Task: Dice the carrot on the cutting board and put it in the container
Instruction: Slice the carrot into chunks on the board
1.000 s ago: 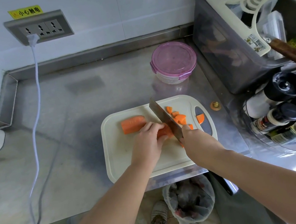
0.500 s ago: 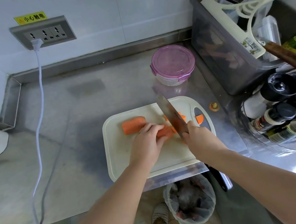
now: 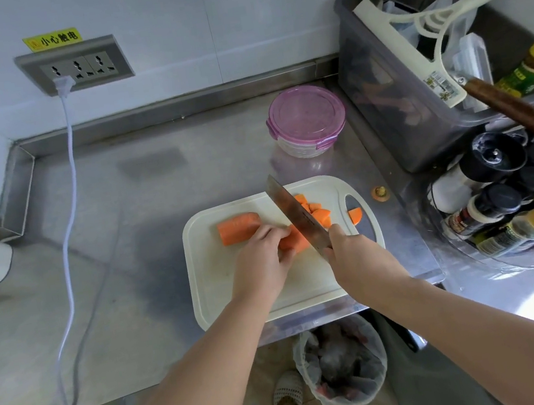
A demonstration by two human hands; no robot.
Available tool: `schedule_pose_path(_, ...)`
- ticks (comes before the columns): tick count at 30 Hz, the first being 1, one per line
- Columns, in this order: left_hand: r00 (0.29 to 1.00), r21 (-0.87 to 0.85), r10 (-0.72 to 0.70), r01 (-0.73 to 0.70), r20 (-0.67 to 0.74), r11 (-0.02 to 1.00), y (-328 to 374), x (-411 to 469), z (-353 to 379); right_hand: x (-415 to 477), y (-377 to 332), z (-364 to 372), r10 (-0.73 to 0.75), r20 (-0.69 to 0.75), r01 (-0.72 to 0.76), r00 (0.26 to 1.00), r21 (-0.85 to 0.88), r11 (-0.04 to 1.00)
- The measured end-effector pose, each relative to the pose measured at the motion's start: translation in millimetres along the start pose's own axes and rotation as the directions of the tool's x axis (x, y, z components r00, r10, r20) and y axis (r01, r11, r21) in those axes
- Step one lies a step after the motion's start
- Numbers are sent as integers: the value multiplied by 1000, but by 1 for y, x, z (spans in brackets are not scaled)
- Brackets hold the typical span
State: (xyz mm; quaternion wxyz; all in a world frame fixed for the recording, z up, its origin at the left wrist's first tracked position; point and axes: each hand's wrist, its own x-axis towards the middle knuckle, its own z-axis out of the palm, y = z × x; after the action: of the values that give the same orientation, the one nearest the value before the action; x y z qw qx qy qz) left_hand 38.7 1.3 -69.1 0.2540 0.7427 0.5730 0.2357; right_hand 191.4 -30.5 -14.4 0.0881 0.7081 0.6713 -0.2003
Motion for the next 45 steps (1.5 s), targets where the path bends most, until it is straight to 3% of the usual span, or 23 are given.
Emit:
schedule_pose_path(8,1000,5,-8,8,-6,1000,2,0,-1,-2,-3,-1,7,-3,-7,1000,35,999)
schedule_pose_path(14,1000,13,-3,2,9,1000,1,1,-2,-3,-5,0,-36,19,38,999,-82,996)
schedule_pose_path(20,1000,4,4,-4,-4,1000,0,1,-1,-2,-7,0,40,64,-42,997,35,998)
schedule_pose_path(27,1000,-12,8,-8,-10,1000,-3,2,1,14,-14,9,71,78,-67,994,-49,997)
schedule_pose_path(31,1000,-1,8,-8,-9,1000,-3,1,0,19,-20,17,82,93,-82,992,4,997)
schedule_pose_path(36,1000,23,25,-25,-8,999,-3,0,0,20,-9,10,77,124,-101,989,203,974)
schedule_pose_path(41,1000,-15,6,-6,-14,1000,-2,-1,0,17,-4,7,62,33,-65,998,92,994)
schedule_pose_path(45,1000,-46,-4,4,-10,999,-1,3,2,4,-4,-11,54,15,-56,998,164,985)
